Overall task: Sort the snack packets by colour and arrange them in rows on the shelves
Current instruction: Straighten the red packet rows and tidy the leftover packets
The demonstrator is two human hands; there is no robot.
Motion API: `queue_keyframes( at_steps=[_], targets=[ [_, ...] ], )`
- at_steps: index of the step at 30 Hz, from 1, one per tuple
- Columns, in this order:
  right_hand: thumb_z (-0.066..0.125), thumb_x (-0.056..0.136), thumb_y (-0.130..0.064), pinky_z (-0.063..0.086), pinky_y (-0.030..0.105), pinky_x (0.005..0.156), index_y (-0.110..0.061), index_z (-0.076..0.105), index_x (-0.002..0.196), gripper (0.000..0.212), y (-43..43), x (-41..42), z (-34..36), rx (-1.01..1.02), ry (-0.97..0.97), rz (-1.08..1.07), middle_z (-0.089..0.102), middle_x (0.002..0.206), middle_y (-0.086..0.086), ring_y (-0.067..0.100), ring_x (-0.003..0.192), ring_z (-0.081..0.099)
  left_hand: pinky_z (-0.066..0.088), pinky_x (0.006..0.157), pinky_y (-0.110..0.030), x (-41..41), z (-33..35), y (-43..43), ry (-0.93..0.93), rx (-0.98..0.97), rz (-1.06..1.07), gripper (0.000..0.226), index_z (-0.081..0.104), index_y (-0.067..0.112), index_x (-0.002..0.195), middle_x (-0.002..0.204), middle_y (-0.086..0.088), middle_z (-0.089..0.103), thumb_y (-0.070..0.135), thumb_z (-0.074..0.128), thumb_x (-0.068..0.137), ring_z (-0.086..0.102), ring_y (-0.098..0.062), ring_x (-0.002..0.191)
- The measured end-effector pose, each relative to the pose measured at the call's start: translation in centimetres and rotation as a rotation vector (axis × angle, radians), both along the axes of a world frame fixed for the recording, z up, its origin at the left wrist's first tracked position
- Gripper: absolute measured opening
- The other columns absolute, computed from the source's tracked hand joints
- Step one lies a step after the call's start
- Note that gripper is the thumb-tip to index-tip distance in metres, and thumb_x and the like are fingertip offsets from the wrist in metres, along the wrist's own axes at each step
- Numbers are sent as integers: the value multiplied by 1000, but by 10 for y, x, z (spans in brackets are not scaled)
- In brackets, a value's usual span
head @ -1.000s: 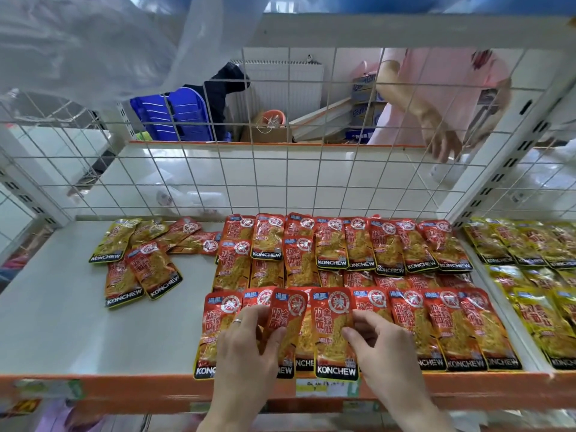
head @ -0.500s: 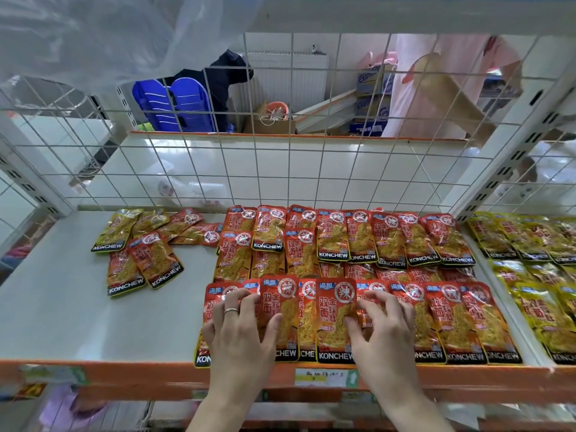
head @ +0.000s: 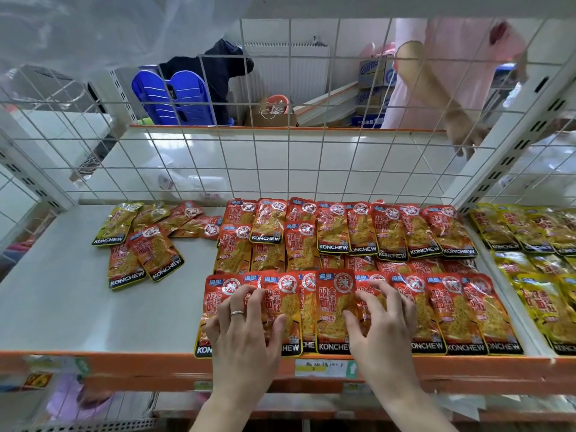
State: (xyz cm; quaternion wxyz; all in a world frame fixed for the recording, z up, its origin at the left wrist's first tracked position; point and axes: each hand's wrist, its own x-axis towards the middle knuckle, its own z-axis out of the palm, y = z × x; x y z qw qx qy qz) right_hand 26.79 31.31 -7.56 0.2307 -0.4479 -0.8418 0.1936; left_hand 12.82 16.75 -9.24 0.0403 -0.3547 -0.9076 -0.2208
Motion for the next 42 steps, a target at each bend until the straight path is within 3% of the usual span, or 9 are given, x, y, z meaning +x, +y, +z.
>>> queue_keyframes(
  at_steps=[5,10,13,17,21,24,32,37,42],
  targets=[
    [82,76,-27,35,58,100,-20,69,114,41,-1,1,0,8,-49,-29,54,131,-2,18,128,33,27,94,-41,-1,6,0,-36,-16,-33,50,49,35,131,133,1,48,64,34,93,42,-23,122],
    [82,76,-30,30,58,104,-25,64,122,49,0,3,4,18,-63,10,51,136,-3,18,132,30,30,95,-43,-5,19,-10,-30,33,-167,56,50,41,137,142,1,42,68,42,89,39,-20,130],
    [77,80,-41,23,54,109,-30,60,128,53,2,3,7,50,-84,106,44,145,-4,18,139,27,30,103,-52,-10,21,-16,27,-41,-264,58,49,44,141,152,1,37,67,47,87,35,-24,140],
    [44,86,-70,4,49,116,-45,38,144,64,4,4,8,85,-236,285,17,162,-9,20,151,8,24,107,-66,-15,18,-15,59,-215,-306,63,39,48,147,163,0,25,71,41,88,26,-31,148],
    [25,83,-76,-5,49,120,-55,8,150,72,6,7,2,29,-327,383,-16,161,-23,12,150,-18,22,107,-68,-14,14,-13,53,-291,-327,58,36,53,147,165,3,23,73,24,95,29,-33,147],
    [15,81,-78,-17,44,118,-63,-17,142,70,6,8,4,27,-366,394,-32,155,-26,10,146,-30,20,107,-69,-18,13,-10,62,-344,-336,58,32,55,148,165,7,21,73,21,95,31,-31,147],
    [27,88,-73,-4,48,118,-52,-4,151,73,3,7,-5,65,-371,355,-4,165,-15,15,152,-12,17,109,-67,-22,12,-9,61,-369,-347,57,28,57,149,165,9,21,74,18,95,29,-28,148],
    [28,89,-68,-6,47,117,-48,-2,153,73,3,7,-10,60,-389,363,-3,166,-12,17,152,-9,19,109,-67,-22,9,-9,71,-375,-344,57,25,57,150,166,10,18,73,16,96,27,-27,149],
    [22,87,-65,-13,46,117,-57,-14,147,70,3,9,-8,30,-332,368,-15,163,-18,12,149,-22,17,108,-67,-21,6,-8,71,-402,-326,56,22,57,151,165,8,19,71,16,97,27,-28,148]
  ],
)
